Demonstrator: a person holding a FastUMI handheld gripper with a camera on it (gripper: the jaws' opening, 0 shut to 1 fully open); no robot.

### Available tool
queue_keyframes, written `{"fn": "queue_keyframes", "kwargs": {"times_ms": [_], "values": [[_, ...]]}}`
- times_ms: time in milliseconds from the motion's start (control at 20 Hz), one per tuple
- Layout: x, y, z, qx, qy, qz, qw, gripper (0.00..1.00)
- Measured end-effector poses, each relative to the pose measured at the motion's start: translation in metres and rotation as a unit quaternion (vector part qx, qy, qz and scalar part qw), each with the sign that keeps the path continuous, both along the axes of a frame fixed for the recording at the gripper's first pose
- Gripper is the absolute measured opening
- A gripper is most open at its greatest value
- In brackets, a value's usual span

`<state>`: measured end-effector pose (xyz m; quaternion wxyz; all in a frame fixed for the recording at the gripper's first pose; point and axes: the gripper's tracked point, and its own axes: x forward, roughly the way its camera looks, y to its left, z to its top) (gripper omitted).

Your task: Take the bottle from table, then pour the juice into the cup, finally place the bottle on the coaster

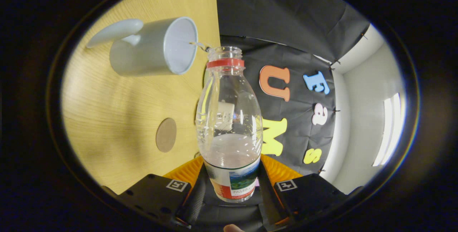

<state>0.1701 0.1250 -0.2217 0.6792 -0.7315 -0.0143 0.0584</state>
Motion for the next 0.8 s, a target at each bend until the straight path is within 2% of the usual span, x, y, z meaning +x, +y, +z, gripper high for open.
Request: {"fn": "queue_keyframes", "kwargs": {"times_ms": [800], "values": [[0.005, -0.001, 0.011, -0.040, -0.001, 0.002, 0.999, 0.75]]}}
